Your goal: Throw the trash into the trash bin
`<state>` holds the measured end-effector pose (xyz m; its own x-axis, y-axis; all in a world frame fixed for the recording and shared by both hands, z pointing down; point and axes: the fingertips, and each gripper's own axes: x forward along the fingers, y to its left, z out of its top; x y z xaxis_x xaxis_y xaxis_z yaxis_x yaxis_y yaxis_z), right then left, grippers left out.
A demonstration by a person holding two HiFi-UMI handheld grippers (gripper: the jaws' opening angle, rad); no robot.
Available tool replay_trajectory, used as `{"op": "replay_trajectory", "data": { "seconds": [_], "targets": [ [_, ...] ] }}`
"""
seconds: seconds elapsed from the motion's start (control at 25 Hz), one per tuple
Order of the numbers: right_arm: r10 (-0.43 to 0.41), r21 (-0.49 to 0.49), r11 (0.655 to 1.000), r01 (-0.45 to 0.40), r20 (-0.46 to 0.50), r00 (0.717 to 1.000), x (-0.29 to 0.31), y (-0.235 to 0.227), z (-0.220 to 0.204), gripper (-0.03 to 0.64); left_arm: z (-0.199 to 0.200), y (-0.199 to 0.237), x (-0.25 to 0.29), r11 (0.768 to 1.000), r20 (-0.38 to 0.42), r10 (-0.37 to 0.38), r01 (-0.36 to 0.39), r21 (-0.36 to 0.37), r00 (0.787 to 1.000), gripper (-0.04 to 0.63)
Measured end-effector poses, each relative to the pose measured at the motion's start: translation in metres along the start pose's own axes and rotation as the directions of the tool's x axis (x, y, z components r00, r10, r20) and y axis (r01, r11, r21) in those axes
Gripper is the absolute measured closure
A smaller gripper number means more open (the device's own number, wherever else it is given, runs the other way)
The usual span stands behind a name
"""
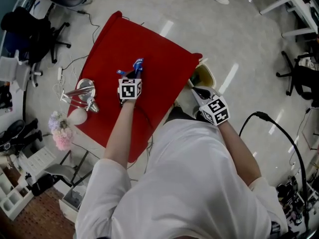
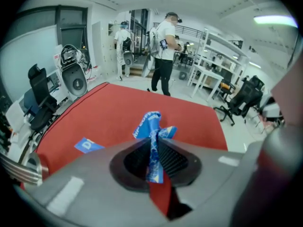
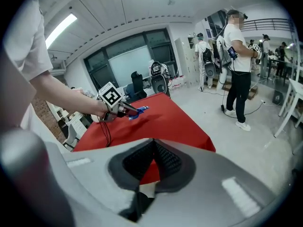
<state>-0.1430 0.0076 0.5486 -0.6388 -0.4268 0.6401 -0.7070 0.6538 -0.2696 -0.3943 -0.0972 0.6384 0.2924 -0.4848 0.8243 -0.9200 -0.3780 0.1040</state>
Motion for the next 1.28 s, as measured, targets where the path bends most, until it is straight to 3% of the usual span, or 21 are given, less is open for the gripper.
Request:
{"op": "replay_trajectory", "data": {
  "seconds": [0.48,0.92,1.28],
  "targets": [
    [-0.100,0.140,0.986,0.096,0.022,0.995,-0.070,-0.042,-0.065,0.617,0.029,-0.157,0.024,0.979,0.003,-0.157,0.155,0.129,0.988,0.545],
    [-0.175,0.244,0.956,0.160,0.040,0.984,-0.122,-0.085,-0.113,0.616,0.014,-0.290,0.058,0.922,-0.108,-0.268,0.288,0.260,0.957,0.545],
    [-0.216,0.320,0.928,0.191,0.042,0.976,-0.162,-0.116,-0.150,0.616,-0.017,-0.378,0.089,0.888,-0.215,-0.317,0.368,0.274,0.924,0.545]
  ]
}}
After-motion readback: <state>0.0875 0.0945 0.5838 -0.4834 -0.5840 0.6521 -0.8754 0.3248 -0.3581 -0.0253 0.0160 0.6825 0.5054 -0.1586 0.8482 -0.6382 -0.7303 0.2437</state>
